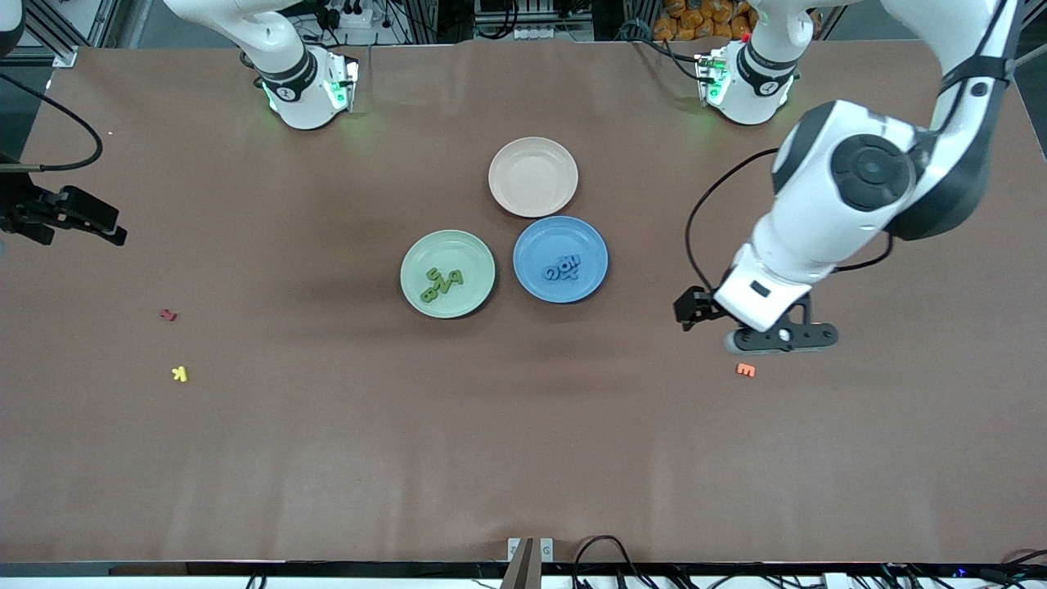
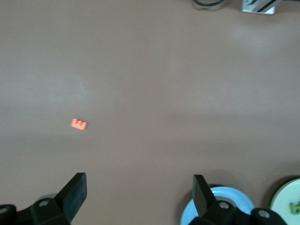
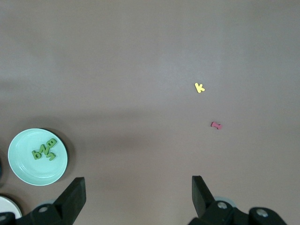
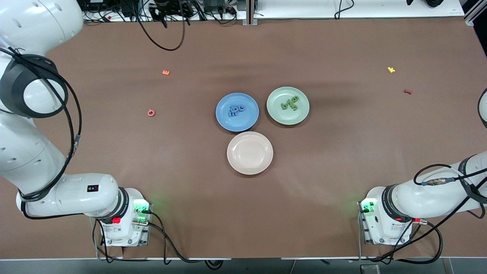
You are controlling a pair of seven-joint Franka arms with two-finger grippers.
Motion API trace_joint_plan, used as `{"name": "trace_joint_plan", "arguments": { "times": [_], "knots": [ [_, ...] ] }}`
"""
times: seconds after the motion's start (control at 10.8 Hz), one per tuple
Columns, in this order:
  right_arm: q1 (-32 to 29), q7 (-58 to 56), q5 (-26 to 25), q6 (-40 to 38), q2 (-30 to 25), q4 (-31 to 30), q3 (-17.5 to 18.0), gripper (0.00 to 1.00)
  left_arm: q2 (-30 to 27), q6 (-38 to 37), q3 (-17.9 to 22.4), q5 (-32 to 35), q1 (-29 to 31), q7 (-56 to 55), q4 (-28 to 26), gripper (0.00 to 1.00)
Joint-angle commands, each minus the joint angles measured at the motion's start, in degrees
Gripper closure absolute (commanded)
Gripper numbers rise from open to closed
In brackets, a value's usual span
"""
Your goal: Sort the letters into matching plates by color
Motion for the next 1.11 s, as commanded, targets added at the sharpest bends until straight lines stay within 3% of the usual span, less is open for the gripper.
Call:
{"name": "trace_joint_plan", "arguments": {
  "times": [0.0,0.28,0.46,1.02],
  "knots": [
    [0.5,0.1,-0.8,-0.1,-0.5,-0.4,-0.3,0.0,-2.7,-9.8,8.6,-5.8,-2.5,13.2,4.3,0.0],
    [0.5,0.1,-0.8,0.5,-0.4,-0.3,-0.3,0.0,-7.6,-12.7,23.3,-11.3,-10.0,21.6,4.1,0.0],
    [0.4,0.1,-0.8,0.5,-0.4,-0.3,-0.3,0.0,-9.8,-14.6,25.3,-11.8,-9.5,27.6,3.7,0.0],
    [0.7,0.1,-0.7,1.1,-0.4,-0.2,-0.3,0.0,-16.3,-18.3,28.8,-11.8,-8.9,28.7,0.4,0.0]
  ]
}}
